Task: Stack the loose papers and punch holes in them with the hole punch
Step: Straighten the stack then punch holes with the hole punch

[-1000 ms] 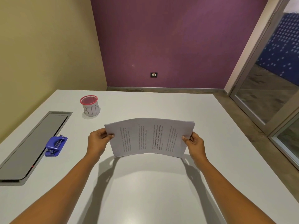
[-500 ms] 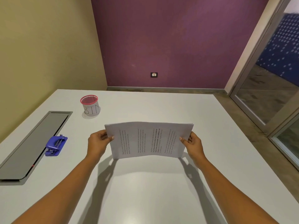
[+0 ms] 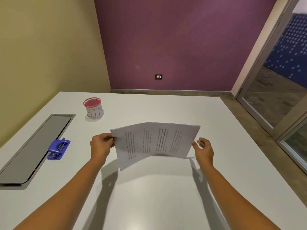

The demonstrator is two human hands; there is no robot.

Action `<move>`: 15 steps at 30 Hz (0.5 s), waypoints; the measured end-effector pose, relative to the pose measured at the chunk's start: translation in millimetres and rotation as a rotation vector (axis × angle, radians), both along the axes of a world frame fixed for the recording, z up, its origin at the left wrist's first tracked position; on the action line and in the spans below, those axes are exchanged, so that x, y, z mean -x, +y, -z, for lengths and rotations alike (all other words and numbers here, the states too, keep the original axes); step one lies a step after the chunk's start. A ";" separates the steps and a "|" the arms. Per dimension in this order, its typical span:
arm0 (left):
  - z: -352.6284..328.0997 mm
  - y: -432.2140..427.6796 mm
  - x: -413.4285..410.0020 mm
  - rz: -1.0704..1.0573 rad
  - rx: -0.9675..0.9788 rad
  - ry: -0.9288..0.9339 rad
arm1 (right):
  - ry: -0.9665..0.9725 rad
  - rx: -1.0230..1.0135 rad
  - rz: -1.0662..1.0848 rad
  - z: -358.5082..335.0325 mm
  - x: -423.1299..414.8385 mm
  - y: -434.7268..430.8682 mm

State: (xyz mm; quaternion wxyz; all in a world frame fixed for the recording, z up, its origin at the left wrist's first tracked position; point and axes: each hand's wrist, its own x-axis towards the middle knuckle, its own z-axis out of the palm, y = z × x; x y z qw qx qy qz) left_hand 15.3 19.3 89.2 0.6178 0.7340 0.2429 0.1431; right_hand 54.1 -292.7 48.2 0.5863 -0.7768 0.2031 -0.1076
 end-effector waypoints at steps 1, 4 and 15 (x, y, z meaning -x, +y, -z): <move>0.2 0.5 -0.6 -0.007 0.026 0.008 | 0.053 0.005 0.034 3.7 0.2 -1.2; 0.5 0.0 -3.3 -0.036 0.113 0.032 | 0.242 -0.011 0.060 16.6 3.0 -3.3; -8.2 -18.3 -3.4 -0.116 0.513 0.123 | 0.587 -0.211 -0.446 20.6 13.4 35.9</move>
